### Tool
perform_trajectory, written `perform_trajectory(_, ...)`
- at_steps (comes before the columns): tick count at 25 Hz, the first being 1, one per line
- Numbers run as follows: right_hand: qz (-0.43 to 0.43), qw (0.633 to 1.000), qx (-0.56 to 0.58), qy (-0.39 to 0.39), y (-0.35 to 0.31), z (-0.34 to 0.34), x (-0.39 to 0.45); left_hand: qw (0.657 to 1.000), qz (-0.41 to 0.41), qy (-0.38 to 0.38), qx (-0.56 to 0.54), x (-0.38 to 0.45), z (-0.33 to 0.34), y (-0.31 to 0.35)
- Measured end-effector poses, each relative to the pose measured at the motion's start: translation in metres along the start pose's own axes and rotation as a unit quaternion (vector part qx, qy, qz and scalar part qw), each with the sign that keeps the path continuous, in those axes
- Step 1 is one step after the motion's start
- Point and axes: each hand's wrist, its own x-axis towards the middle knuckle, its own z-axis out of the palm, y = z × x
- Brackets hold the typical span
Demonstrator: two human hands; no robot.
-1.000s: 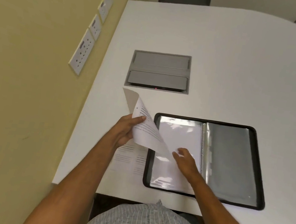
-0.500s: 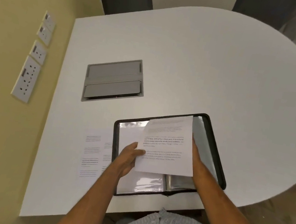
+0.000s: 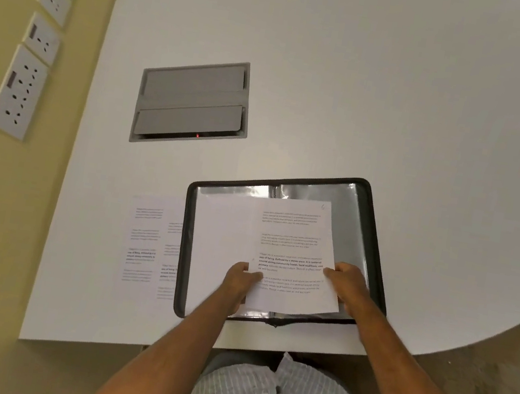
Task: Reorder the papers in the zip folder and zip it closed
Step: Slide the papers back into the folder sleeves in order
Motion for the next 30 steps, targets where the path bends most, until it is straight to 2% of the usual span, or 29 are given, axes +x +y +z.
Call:
perform_trajectory(8,-0.027,0.998,-0.054,0.026,0.004,0.001,0.002,0.995,0.042,-0.051,0.075,0.018,0.003,-0.012)
perform_trajectory(12,-0.057,0.991,-0.08,0.092,0.007,-0.007,0.008,0.992,0.078,-0.055,0.08,0.029,0.006,-0.007)
perform_trajectory(14,-0.058,0.989,-0.047,0.127,0.005,-0.015,0.008,0.984,0.122,-0.038,0.122,0.032,0.01,-0.001)
perform_trajectory(18,-0.075,0.98,-0.003,0.183,0.005,-0.032,0.006,0.947,0.233,-0.025,0.218,0.028,0.034,0.017)
perform_trajectory(21,-0.07,0.98,0.034,0.184,-0.001,-0.044,0.014,0.961,0.223,-0.041,0.159,0.034,0.056,0.042)
perform_trajectory(24,-0.075,0.982,0.089,0.149,-0.021,-0.052,0.02,0.988,0.152,-0.038,0.009,0.054,0.062,0.073)
perform_trajectory(27,-0.076,0.983,0.131,0.105,-0.043,-0.057,0.035,0.983,0.112,-0.092,-0.113,0.071,0.056,0.103)
perform_trajectory(30,-0.082,0.977,0.156,0.117,-0.056,-0.054,0.056,0.978,0.141,-0.084,-0.129,0.087,0.049,0.124)
